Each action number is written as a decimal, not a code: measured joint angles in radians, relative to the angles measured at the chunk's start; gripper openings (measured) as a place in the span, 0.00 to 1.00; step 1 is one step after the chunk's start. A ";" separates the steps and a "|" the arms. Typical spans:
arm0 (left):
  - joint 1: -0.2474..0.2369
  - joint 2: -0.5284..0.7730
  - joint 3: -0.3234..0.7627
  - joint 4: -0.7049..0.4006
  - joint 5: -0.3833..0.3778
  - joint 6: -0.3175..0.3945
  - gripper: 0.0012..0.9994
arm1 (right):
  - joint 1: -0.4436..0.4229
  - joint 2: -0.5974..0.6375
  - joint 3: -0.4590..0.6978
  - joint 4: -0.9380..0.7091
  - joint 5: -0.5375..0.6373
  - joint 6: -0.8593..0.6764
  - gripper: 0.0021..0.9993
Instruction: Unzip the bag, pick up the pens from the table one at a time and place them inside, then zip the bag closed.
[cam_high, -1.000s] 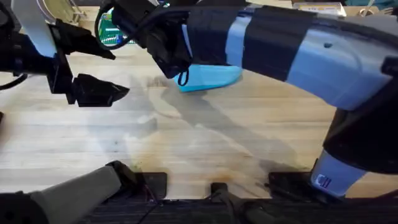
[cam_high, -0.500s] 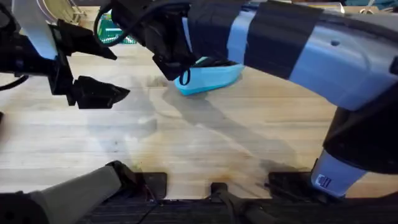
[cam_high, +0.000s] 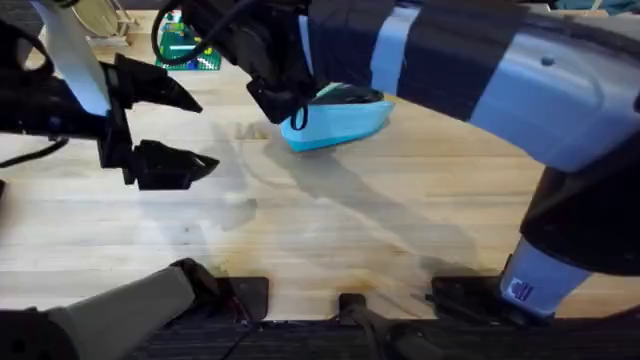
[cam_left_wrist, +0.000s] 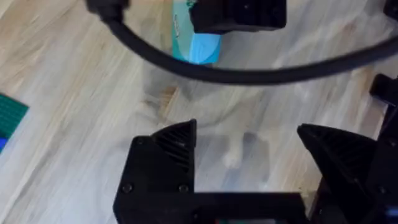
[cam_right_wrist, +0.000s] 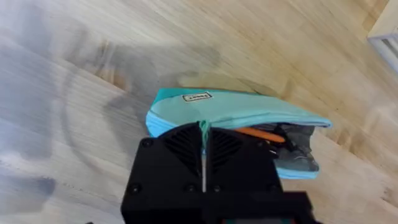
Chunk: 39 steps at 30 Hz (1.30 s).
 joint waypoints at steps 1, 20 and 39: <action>0.000 0.000 -0.015 0.001 0.008 0.011 0.99 | -0.002 0.000 0.000 0.001 -0.001 0.000 0.03; 0.064 0.000 -0.238 0.154 0.193 0.123 0.99 | -0.005 0.000 0.002 0.001 -0.007 0.000 0.03; 0.064 0.291 -0.243 0.223 0.418 0.296 0.99 | -0.005 0.000 0.002 0.001 -0.007 0.000 0.03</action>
